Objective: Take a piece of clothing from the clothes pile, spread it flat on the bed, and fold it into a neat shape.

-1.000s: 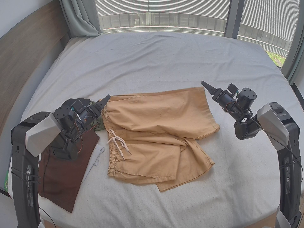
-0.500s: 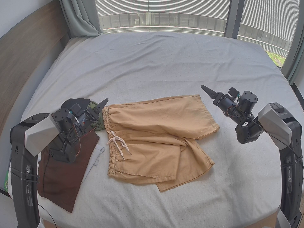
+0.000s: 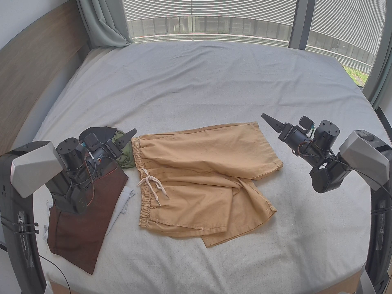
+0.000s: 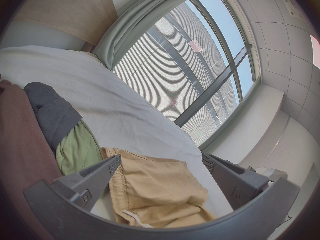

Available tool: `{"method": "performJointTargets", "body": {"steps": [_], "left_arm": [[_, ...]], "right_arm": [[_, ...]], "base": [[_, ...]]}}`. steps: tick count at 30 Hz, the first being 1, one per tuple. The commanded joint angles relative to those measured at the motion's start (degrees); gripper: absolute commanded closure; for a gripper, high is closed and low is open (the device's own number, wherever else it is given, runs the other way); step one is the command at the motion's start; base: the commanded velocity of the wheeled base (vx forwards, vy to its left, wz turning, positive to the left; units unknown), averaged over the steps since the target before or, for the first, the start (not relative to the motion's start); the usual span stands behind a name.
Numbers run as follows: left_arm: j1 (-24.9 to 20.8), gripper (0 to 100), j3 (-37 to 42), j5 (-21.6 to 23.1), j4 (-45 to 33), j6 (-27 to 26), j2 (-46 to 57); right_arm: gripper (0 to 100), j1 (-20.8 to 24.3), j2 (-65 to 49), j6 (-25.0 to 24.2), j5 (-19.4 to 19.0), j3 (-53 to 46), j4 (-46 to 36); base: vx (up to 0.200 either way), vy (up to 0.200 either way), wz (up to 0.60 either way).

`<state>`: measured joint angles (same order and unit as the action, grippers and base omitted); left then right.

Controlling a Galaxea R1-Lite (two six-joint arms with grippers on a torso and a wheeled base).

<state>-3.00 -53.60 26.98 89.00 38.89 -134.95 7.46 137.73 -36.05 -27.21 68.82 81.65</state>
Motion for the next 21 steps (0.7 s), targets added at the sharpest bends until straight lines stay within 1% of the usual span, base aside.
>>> {"method": "performJointTargets", "body": {"steps": [1,5,9,11,12,17,21], "left_arm": [[0.19,0,6.4,2.99,0.03,-0.39,7.07],[0.89,0,11.5,7.3,0.03,-2.76,11.11],[1.33,0,15.63,10.02,0.03,-5.75,14.1],[1.33,0,16.51,10.46,0.03,-5.93,15.15],[1.33,0,17.92,11.25,0.03,-5.84,17.35],[1.33,0,21.17,13.63,0.03,-6.1,21.57],[1.24,0,26.62,15.21,0.03,-8.13,24.38]], "right_arm": [[0,1.06,-4.31,0.01,0.05,-5.89,1.58],[0,1.59,-7.04,0.01,0.05,-10.98,4.22],[0,2.03,-9.94,0.01,0.05,-14.94,4.92],[0,2.12,-10.73,0.01,0.05,-15.82,5.01],[0,2.73,-12.75,0.01,0.05,-17.66,5.01],[0,4.14,-17.85,0.19,-0.04,-22.94,4.92],[0,5.81,-22.59,4.23,-0.04,-32.08,5.01]], "base": [[0.0,0.0,0.0],[0.0,0.0,0.0],[0.0,0.0,0.0],[0.0,0.0,0.0],[0.0,0.0,0.0],[0.0,0.0,0.0],[0.0,0.0,0.0]]}}
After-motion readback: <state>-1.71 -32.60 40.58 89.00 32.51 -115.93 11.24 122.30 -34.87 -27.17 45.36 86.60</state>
